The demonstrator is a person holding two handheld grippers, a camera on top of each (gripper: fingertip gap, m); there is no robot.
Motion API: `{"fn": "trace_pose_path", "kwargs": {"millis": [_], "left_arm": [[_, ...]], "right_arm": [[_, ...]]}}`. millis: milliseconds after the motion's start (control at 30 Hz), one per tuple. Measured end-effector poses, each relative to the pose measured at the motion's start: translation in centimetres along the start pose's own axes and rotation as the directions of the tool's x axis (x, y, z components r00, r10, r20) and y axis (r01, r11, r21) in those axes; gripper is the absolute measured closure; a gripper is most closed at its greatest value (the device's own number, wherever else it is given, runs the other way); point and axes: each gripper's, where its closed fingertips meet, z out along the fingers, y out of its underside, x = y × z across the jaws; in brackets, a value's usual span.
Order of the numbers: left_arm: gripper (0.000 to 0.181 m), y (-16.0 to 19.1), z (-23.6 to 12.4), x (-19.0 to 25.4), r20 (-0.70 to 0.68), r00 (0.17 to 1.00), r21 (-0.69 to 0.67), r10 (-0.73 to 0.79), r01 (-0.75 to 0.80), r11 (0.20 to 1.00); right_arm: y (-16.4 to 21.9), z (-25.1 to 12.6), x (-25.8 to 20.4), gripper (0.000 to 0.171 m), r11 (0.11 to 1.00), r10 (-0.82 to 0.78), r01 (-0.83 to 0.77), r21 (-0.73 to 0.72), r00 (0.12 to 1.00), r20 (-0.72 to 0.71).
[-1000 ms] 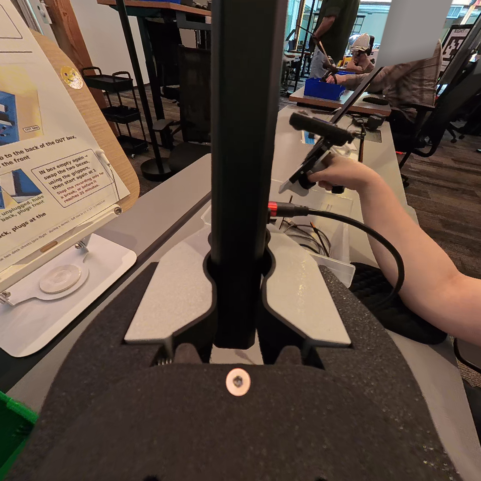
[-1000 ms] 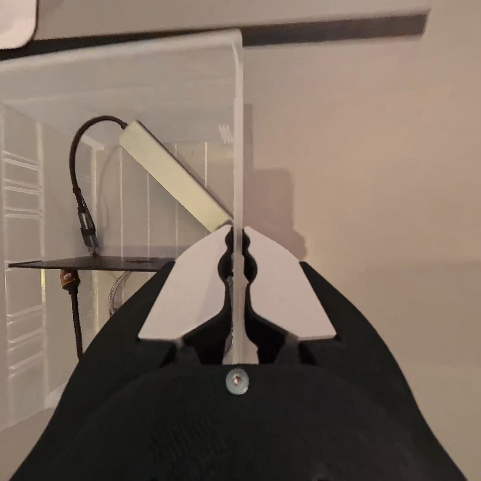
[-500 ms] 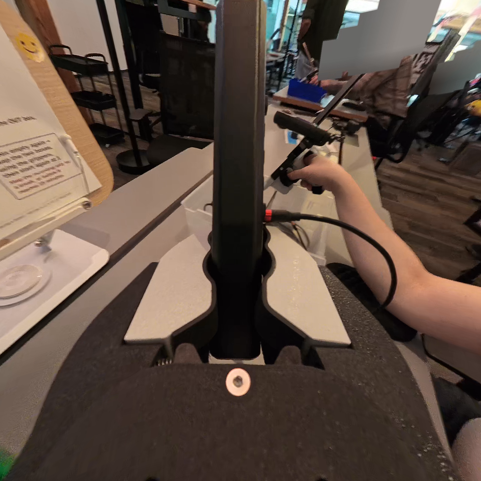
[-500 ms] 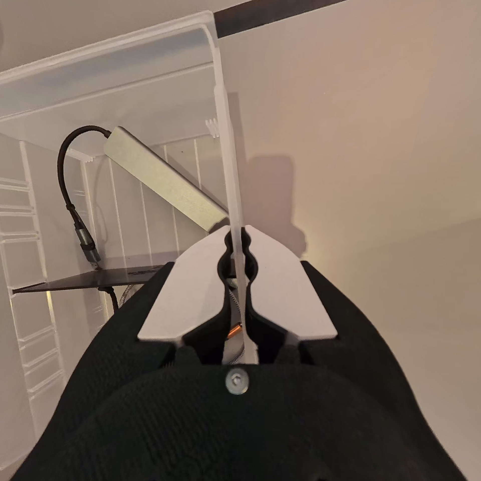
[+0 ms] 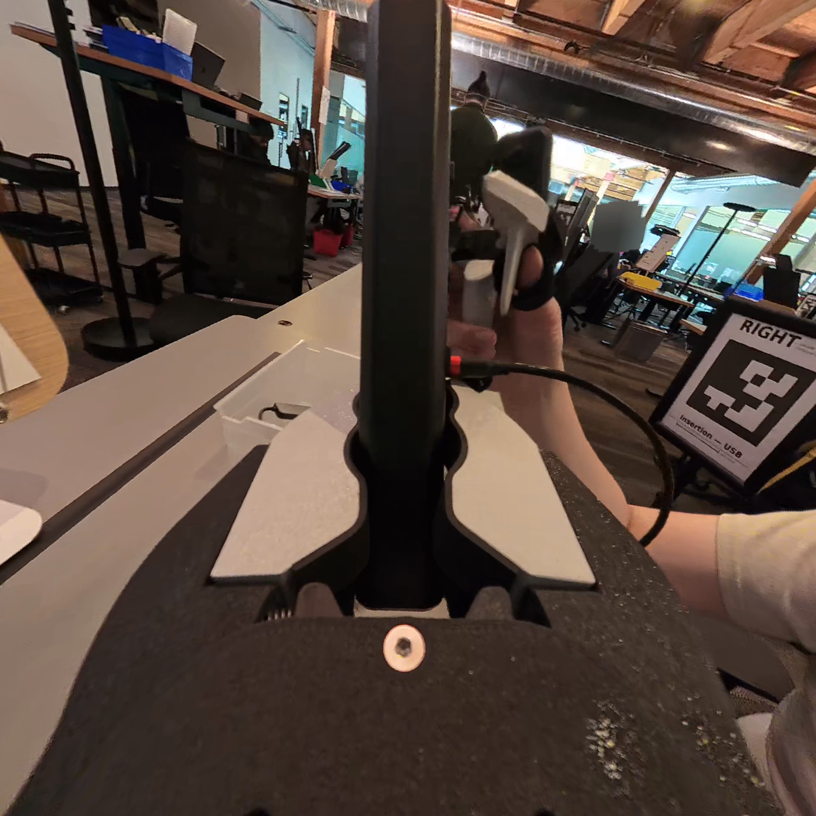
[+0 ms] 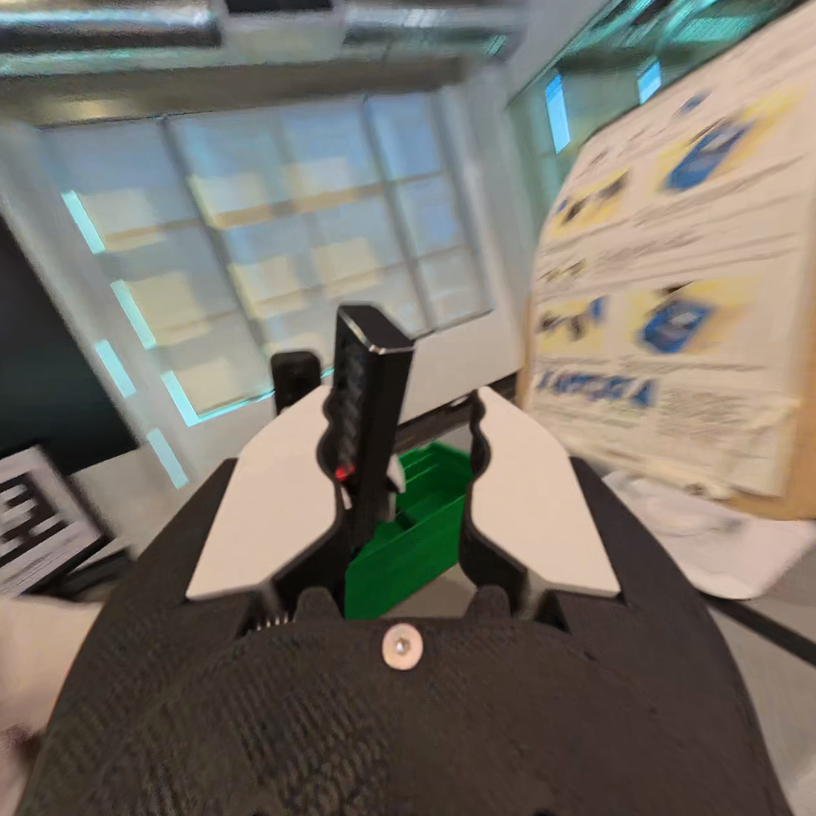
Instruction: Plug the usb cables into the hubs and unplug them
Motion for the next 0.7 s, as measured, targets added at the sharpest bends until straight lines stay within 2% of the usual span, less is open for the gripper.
{"fn": "trace_pose_path", "kwargs": {"millis": [67, 100, 133, 200, 300, 400, 467, 533, 633, 700], "left_arm": [[0.151, 0.4, 0.7, 0.7, -0.013, 1.000, -0.017, 0.020, -0.020, 1.000], [0.151, 0.7, 1.1, 1.1, -0.024, 0.999, -0.033, 0.027, -0.028, 0.999], [0.151, 1.2, 1.4, 1.5, -0.041, 0.999, -0.057, 0.036, -0.038, 0.998], [0.151, 1.5, 1.8, 2.2, -0.099, 0.995, -0.063, 0.019, -0.026, 0.998], [0.151, 2.9, 1.9, 3.0, -0.178, 0.984, -0.160, -0.005, -0.024, 0.987], [0.145, 4.9, 2.5, 3.1, -0.171, 0.984, -0.260, 0.041, -0.085, 0.962], [0.150, 5.6, 2.8, 3.2, -0.179, 0.982, -0.287, 0.056, -0.106, 0.952], [0.150, 5.9, 3.0, 3.3, -0.197, 0.979, -0.289, 0.059, -0.115, 0.950], [0.150, 4.6, 2.9, 2.5, -0.139, 0.981, -0.212, 0.132, -0.160, 0.964], [0.151, 3.2, 2.4, 1.5, -0.060, 0.989, -0.150, 0.136, -0.143, 0.978]], "right_arm": [[2.8, 1.8, -1.4, 0.105, 0.991, 0.044, -0.031, -0.126, 0.994, 0.100], [3.5, 2.3, -2.0, 0.111, 0.988, 0.042, -0.019, -0.153, 0.989, 0.145], [3.7, 2.5, -2.8, 0.134, 0.989, 0.031, -0.001, -0.147, 0.978, 0.205], [3.5, 2.4, -3.9, 0.141, 0.992, 0.015, 0.021, -0.127, 0.961, 0.277], [4.0, 2.2, -4.4, 0.142, 0.982, -0.013, 0.068, -0.177, 0.955, 0.297], [5.3, 2.3, -5.2, 0.142, 0.960, -0.089, 0.169, -0.226, 0.941, 0.326], [5.8, 2.4, -5.7, 0.142, 0.946, -0.127, 0.220, -0.239, 0.928, 0.350], [6.1, 2.5, -6.1, 0.142, 0.936, -0.156, 0.254, -0.242, 0.920, 0.361], [5.2, 2.8, -5.9, 0.142, 0.951, -0.194, 0.261, -0.164, 0.920, 0.339], [4.1, 3.4, -4.5, 0.130, 0.958, -0.225, 0.253, -0.136, 0.955, 0.194]]}}
